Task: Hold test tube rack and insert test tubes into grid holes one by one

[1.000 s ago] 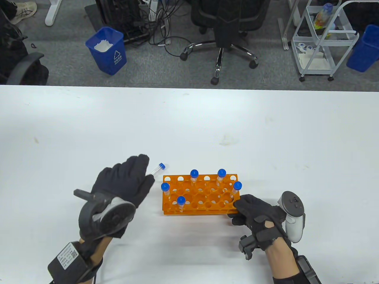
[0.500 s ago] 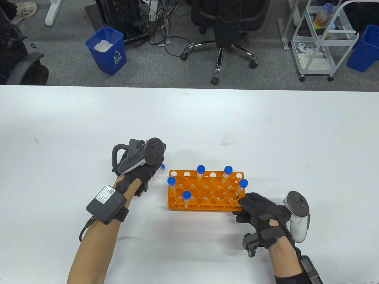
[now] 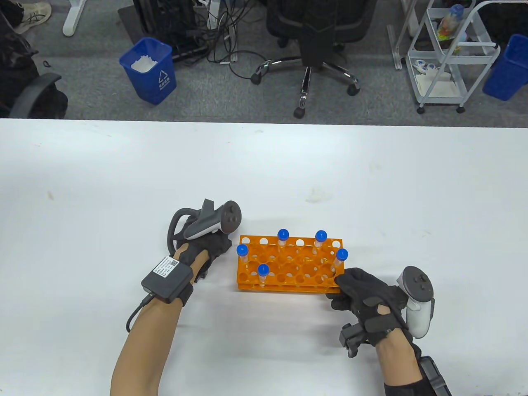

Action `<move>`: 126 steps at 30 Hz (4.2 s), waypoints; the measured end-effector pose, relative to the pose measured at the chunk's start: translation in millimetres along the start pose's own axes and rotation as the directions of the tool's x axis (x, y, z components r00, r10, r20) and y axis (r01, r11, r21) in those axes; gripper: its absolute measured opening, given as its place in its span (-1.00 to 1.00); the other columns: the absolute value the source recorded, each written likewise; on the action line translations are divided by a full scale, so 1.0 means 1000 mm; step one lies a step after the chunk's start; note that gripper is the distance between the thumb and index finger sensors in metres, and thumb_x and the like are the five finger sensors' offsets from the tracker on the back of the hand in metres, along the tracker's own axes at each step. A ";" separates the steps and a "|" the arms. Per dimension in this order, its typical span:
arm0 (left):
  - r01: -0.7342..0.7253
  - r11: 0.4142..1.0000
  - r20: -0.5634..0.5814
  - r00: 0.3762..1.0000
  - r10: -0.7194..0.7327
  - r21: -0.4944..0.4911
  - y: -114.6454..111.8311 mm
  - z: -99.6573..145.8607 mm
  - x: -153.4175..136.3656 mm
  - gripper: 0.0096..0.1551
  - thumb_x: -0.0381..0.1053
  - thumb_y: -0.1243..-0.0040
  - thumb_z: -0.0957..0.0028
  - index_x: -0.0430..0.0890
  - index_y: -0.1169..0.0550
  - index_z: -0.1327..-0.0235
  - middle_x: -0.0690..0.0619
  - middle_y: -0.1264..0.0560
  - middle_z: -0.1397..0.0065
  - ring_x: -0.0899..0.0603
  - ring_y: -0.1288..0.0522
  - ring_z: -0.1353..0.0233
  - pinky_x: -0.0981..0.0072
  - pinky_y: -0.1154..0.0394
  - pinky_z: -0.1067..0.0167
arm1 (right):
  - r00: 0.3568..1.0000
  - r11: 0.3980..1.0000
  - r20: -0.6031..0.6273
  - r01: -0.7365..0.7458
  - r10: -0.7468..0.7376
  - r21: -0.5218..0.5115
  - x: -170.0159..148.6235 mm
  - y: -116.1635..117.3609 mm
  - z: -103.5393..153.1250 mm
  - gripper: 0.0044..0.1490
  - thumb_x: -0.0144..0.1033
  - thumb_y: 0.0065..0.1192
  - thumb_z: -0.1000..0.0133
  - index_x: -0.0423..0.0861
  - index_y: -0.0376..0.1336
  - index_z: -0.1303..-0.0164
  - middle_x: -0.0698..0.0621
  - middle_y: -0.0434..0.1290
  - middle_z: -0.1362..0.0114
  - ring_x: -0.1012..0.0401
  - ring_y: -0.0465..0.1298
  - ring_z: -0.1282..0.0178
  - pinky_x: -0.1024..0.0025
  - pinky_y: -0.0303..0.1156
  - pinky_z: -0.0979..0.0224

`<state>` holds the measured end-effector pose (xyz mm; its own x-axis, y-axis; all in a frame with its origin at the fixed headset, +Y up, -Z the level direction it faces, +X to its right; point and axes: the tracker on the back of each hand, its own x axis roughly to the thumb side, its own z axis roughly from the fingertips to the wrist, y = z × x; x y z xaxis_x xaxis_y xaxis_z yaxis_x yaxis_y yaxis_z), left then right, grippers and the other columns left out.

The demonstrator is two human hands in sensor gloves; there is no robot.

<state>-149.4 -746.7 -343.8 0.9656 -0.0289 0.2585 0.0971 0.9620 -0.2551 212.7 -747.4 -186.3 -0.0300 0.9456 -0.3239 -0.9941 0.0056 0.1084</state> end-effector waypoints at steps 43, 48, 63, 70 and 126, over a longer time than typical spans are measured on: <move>-0.423 0.456 0.200 0.865 0.460 0.783 0.176 0.223 0.016 -0.35 0.09 -0.64 0.36 -0.05 -0.66 -0.03 -0.21 -0.75 0.04 -0.11 -0.76 0.38 0.14 -0.69 0.35 | 0.999 1.000 -0.029 0.022 -0.022 0.018 -0.003 0.004 -0.002 -0.49 -0.20 0.28 0.00 -0.30 0.43 0.05 -0.65 0.28 -0.40 -0.44 0.50 -0.13 -0.30 0.57 -0.02; -0.460 0.372 0.322 0.868 0.377 0.806 0.167 0.244 0.086 -0.38 0.11 -0.67 0.39 -0.05 -0.69 0.05 -0.13 -0.78 0.06 -0.07 -0.76 0.47 0.18 -0.69 0.43 | 0.999 0.999 -0.031 0.016 -0.015 0.028 -0.004 0.007 -0.002 -0.49 -0.20 0.28 0.00 -0.31 0.43 0.05 -0.65 0.28 -0.40 -0.43 0.50 -0.13 -0.30 0.57 -0.03; -0.213 0.454 0.170 0.976 0.135 0.865 0.093 0.227 0.169 -0.45 0.12 -0.77 0.50 -0.08 -0.82 0.26 -0.05 -0.88 0.27 0.07 -0.70 0.86 0.32 -0.68 0.80 | 1.000 0.999 -0.016 0.003 -0.002 0.036 -0.004 0.008 -0.002 -0.49 -0.20 0.28 0.00 -0.30 0.43 0.04 -0.65 0.28 -0.40 -0.43 0.50 -0.13 -0.30 0.57 -0.02; -0.118 0.458 0.104 0.993 0.055 0.881 0.084 0.224 0.178 -0.46 0.12 -0.76 0.50 -0.10 -0.83 0.29 -0.07 -0.89 0.31 0.07 -0.70 0.90 0.32 -0.68 0.84 | 1.000 0.999 -0.009 -0.002 0.002 0.032 -0.005 0.009 -0.002 -0.49 -0.20 0.28 0.00 -0.30 0.43 0.05 -0.65 0.28 -0.40 -0.44 0.50 -0.13 -0.30 0.57 -0.02; 0.278 0.548 -0.309 0.950 -0.036 0.789 0.112 0.238 0.023 -0.37 0.30 -0.36 0.20 -0.03 -0.75 -0.02 -0.07 -0.80 0.07 -0.08 -0.81 0.42 0.17 -0.72 0.39 | 0.995 0.999 -0.089 -0.046 0.045 -0.011 -0.021 0.008 -0.020 -0.49 -0.22 0.26 0.00 -0.31 0.41 0.03 -0.64 0.27 -0.43 -0.44 0.50 -0.17 -0.30 0.57 -0.06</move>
<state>-173.4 -575.5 -144.5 0.9887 -0.1462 -0.0333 0.1309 0.7335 0.6670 203.5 -773.4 -197.5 -0.0837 0.9121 -0.4014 -0.9928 -0.0416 0.1126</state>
